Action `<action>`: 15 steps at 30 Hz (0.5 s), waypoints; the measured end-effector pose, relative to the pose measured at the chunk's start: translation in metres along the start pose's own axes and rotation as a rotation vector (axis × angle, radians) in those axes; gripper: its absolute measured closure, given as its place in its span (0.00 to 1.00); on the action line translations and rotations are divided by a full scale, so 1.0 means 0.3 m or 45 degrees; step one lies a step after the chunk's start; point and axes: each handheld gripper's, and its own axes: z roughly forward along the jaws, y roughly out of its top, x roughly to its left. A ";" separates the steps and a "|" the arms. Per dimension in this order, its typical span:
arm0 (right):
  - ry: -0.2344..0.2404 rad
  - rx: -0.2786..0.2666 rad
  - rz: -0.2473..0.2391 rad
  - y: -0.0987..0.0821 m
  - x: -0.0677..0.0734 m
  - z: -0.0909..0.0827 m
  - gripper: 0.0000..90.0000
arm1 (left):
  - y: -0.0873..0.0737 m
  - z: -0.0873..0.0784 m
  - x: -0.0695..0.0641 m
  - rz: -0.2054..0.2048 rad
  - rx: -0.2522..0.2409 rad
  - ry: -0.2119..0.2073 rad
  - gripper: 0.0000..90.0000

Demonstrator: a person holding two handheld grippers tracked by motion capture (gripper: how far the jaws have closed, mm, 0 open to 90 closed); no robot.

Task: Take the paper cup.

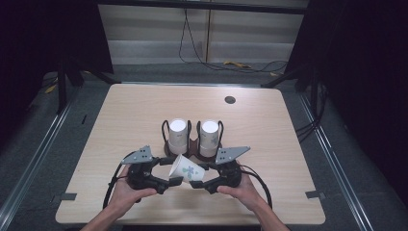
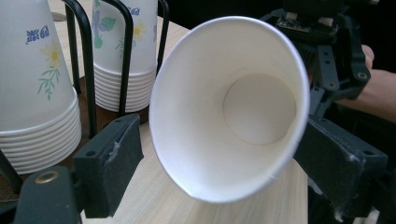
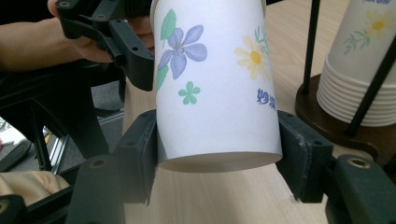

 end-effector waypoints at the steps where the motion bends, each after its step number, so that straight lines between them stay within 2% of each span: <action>1: 0.004 -0.006 -0.002 0.001 0.002 0.001 0.41 | 0.000 0.001 0.000 -0.008 -0.006 -0.009 0.17; 4: 0.004 -0.025 -0.016 0.001 0.004 0.006 0.41 | 0.000 0.003 0.000 -0.017 -0.010 -0.014 0.17; 10: 0.008 -0.020 -0.036 -0.001 0.010 0.020 0.41 | 0.005 0.016 -0.005 -0.039 -0.021 -0.036 0.17; 15: 0.021 -0.027 -0.048 -0.001 0.015 0.023 0.41 | 0.008 0.023 -0.013 -0.029 -0.026 -0.040 0.17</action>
